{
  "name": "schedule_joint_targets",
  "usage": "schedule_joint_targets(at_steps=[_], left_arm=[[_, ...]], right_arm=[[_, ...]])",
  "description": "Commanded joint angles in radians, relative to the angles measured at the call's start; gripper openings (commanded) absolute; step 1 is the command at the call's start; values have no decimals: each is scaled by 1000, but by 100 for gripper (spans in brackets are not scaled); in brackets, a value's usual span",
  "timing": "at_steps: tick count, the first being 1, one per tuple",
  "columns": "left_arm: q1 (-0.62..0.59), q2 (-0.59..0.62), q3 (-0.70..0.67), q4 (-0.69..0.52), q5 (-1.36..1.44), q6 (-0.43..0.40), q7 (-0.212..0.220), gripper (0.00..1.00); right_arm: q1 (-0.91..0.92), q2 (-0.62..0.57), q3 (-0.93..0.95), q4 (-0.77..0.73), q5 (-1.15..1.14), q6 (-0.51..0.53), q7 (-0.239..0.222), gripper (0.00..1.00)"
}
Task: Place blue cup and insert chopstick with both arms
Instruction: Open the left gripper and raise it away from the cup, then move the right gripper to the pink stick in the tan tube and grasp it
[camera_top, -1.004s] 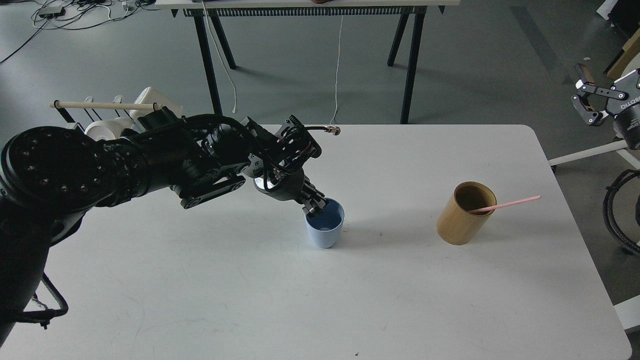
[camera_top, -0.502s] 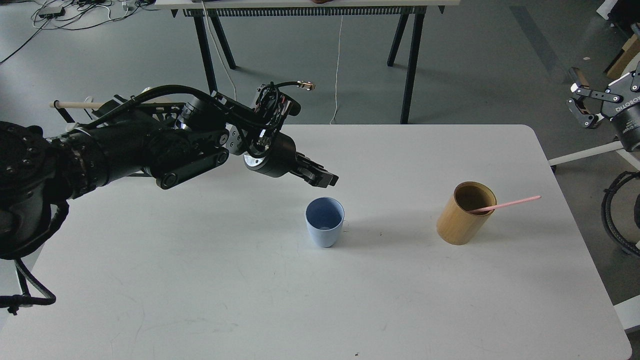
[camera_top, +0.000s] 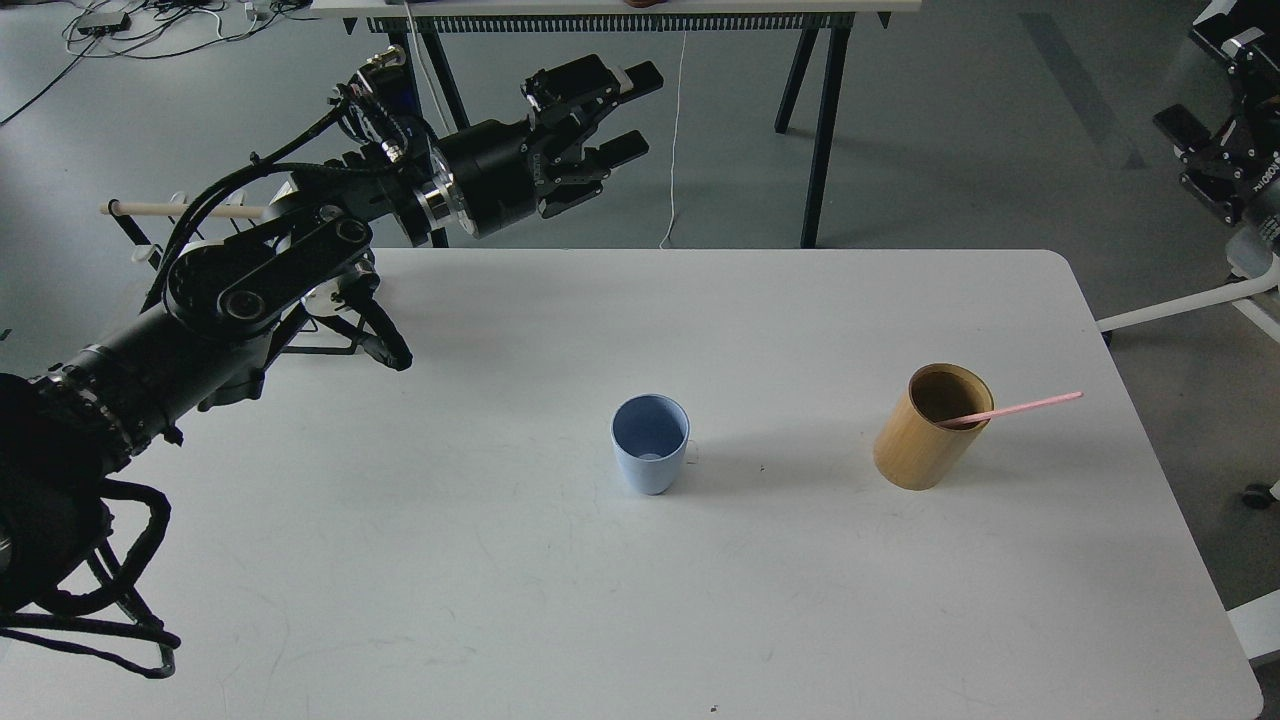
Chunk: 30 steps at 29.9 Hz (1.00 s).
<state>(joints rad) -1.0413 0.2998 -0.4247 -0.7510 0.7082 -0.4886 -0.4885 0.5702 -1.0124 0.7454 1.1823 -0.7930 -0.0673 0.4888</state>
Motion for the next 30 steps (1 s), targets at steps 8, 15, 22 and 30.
schedule_joint_targets(at_steps=[8,15,22,30], left_arm=[[64,-1,4,-90,-26,0,0,89],[75,-7,7,-90,-26,0,0,89],[110,-7,11,-90,-20,0,0,91],[132,-4,11,-90,-19,0,0,92]], right_arm=[[-386,-140,-3,143,-350,-421,0,97],[-487,-126,-76,168,-471,-421,0,95],[-481,-71,-167,192,-508,-421,0,85],[-477,-72,-167,258,-494,-421,0,83]])
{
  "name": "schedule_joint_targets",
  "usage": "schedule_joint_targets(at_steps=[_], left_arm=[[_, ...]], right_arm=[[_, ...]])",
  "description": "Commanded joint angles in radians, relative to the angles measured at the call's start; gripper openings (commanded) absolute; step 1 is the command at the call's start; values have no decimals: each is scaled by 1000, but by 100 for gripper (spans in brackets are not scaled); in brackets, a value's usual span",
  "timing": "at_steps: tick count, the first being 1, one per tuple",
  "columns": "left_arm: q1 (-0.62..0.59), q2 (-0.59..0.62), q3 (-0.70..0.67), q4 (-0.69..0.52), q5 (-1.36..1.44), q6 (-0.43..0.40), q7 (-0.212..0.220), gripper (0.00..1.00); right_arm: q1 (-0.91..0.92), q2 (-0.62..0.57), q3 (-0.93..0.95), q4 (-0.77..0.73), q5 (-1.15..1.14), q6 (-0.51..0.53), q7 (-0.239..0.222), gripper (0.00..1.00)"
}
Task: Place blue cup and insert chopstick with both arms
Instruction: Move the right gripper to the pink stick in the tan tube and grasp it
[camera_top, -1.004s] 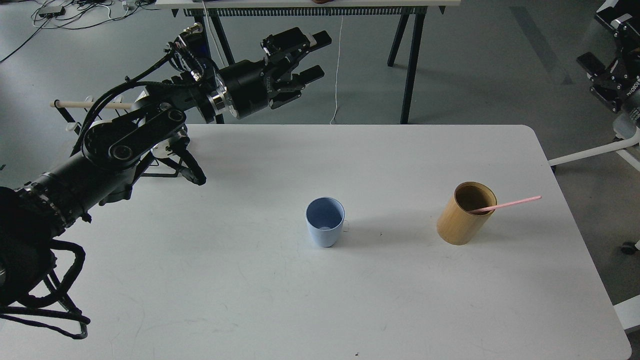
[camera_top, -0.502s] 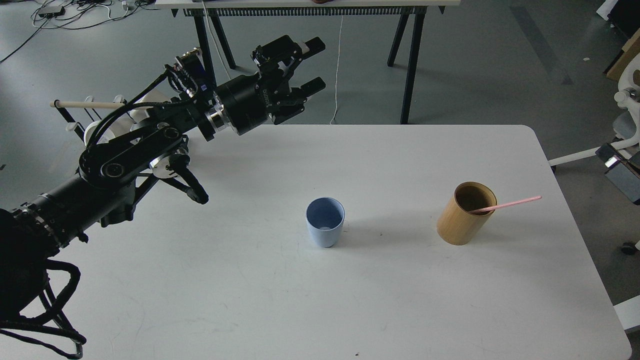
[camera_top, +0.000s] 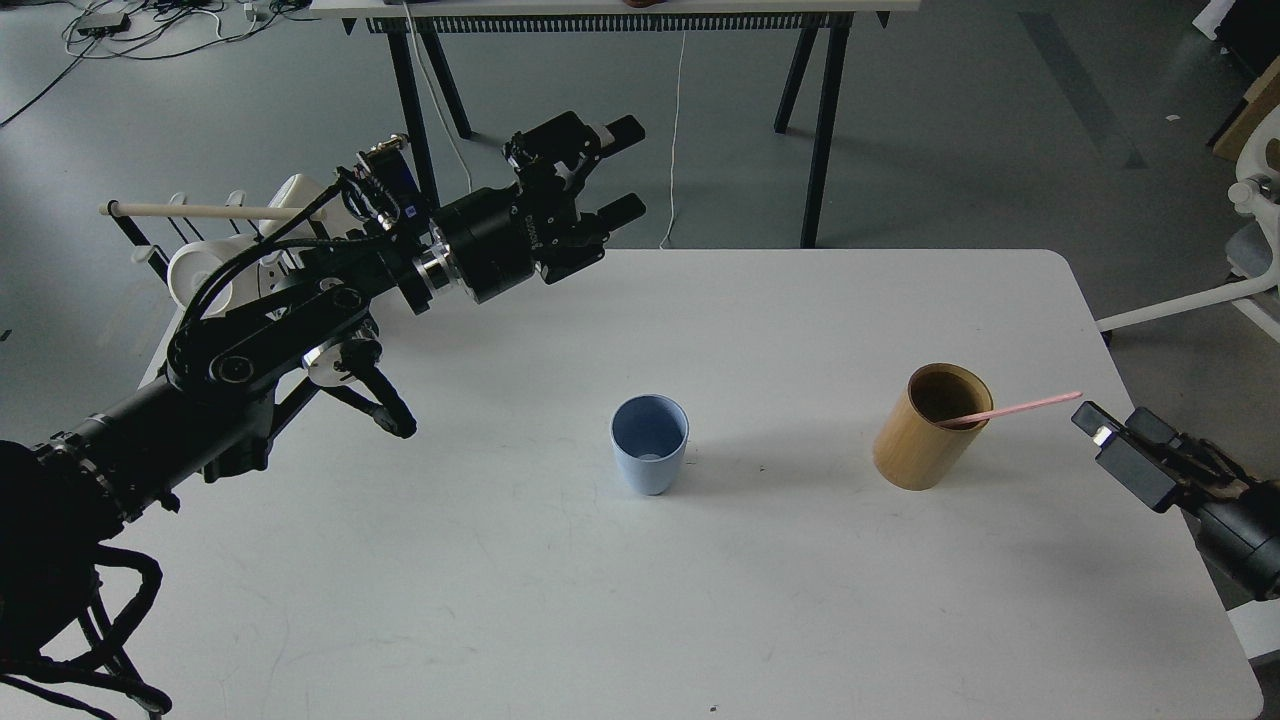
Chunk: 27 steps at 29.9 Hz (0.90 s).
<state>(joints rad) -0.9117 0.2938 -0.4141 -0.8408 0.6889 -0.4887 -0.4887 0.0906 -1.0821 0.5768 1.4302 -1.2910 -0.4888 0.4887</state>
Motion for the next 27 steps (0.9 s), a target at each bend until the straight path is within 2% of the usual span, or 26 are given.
schedule_joint_targets(at_steps=[1,6,9,12,17,27], left_arm=[[2,2,1,0,0,0,0,92],[4,-1,0,5,1,0,0,92],[7,-1,0,6,1,0,0,92],[10,-1,0,6,0,0,0,92],[24,-1,0,8,1,0,0,92],[33,-1,0,9,1,0,0,93]], right_arm=[[6,1,0,10,6,0,0,83],[14,2,0,6,18,0,0,81],[24,7,-2,1,19,0,0,71],[35,36,-5,-1,35,0,0,68],[60,76,-20,1,75,0,0,56],[136,77,-132,-19,81,0,0,52]])
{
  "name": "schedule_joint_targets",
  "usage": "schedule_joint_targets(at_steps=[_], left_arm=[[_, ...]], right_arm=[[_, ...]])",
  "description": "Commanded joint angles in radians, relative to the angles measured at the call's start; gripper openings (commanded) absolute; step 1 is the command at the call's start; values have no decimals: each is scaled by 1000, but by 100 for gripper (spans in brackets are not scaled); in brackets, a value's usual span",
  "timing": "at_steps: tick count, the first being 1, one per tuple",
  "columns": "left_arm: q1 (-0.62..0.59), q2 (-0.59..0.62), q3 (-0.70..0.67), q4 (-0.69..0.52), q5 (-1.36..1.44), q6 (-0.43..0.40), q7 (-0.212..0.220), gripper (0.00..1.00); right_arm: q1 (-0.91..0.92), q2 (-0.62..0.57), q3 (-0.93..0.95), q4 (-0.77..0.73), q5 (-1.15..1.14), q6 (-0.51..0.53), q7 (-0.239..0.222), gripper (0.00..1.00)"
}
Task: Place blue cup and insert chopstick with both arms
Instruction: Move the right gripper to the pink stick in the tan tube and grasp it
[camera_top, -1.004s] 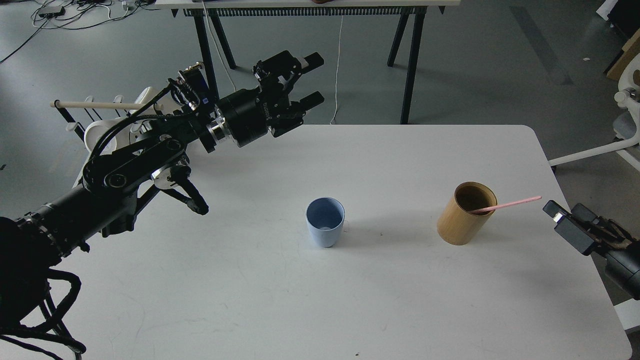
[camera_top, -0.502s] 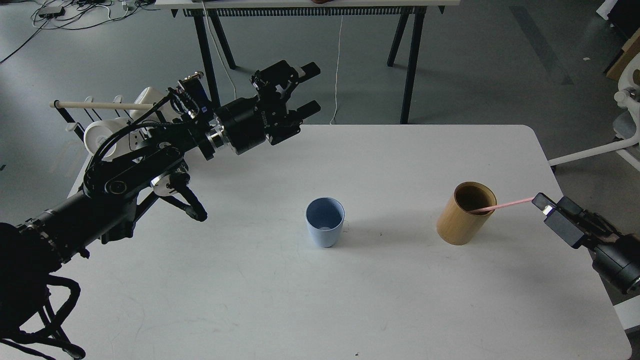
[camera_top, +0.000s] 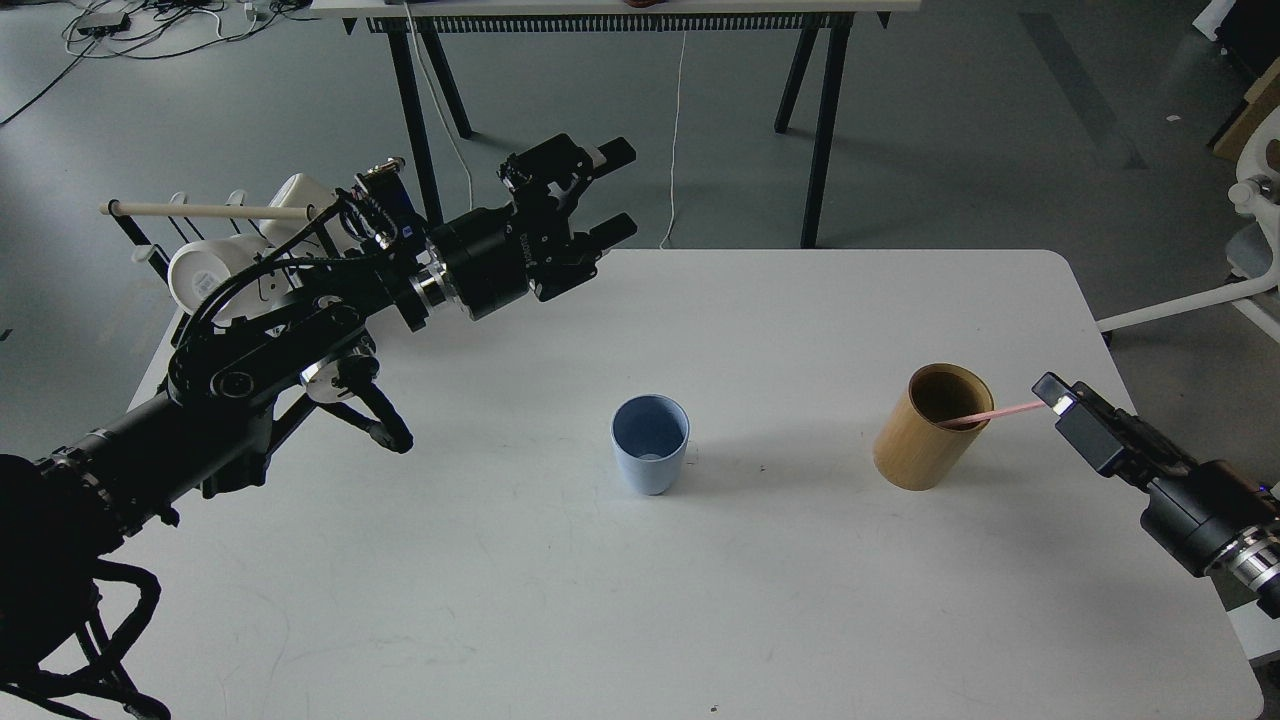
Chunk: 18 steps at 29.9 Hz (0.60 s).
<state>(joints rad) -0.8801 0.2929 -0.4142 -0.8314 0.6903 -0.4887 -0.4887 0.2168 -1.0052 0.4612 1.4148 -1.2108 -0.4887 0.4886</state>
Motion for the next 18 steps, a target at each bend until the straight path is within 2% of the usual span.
schedule_joint_targets(at_steps=[1,18], left_arm=[[1,0,0,0,0,0,0,93],[16,0,0,2,-1,0,0,93]], right_arm=[[10,0,-16,-4,1,0,0,52],[24,-1,-18,-4,2,0,0,34]])
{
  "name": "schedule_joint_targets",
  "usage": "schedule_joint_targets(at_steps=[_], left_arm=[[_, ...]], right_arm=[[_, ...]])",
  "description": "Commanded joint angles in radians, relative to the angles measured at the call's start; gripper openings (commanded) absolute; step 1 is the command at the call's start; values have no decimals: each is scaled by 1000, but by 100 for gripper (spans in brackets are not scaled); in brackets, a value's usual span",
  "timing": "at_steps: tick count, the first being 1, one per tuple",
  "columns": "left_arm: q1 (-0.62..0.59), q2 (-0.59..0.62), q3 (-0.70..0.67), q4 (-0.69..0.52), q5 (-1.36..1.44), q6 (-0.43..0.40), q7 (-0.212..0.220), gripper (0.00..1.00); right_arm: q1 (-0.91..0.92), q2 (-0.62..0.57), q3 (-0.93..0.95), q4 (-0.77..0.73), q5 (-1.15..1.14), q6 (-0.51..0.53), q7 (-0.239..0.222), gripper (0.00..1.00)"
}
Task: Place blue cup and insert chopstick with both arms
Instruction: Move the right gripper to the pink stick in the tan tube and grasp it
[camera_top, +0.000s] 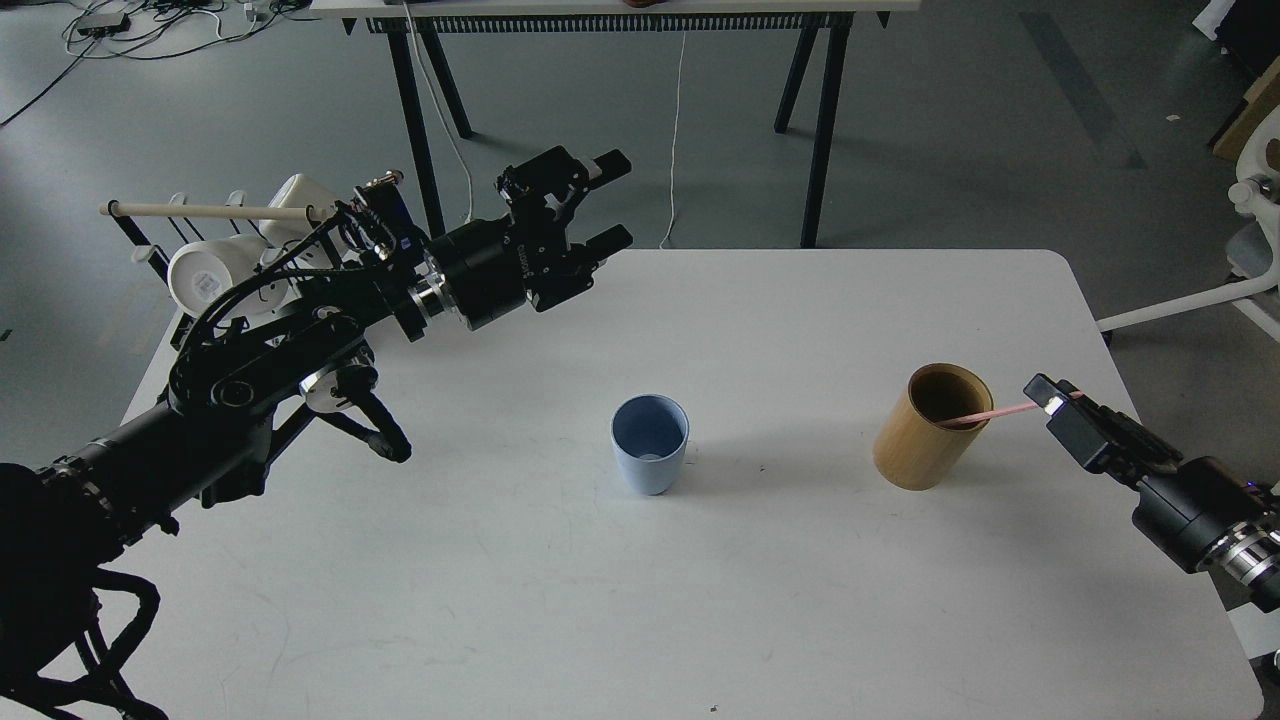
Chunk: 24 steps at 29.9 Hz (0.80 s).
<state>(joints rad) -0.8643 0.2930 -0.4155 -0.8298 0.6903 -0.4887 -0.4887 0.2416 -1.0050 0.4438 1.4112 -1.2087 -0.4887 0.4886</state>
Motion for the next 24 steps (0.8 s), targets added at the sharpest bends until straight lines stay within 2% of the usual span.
schedule_joint_targets(at_steps=[1,12,24], left_arm=[[1,0,0,0,-1,0,0,93],[10,-14,-2,1,-1,0,0,93],[25,-18,-2,1,-1,0,0,93]], right_arm=[[-1,-1,-1,0,0,0,0,33],[2,-4,3,-1,0,0,0,17],[12,-4,6,-15,-2,0,0,6]])
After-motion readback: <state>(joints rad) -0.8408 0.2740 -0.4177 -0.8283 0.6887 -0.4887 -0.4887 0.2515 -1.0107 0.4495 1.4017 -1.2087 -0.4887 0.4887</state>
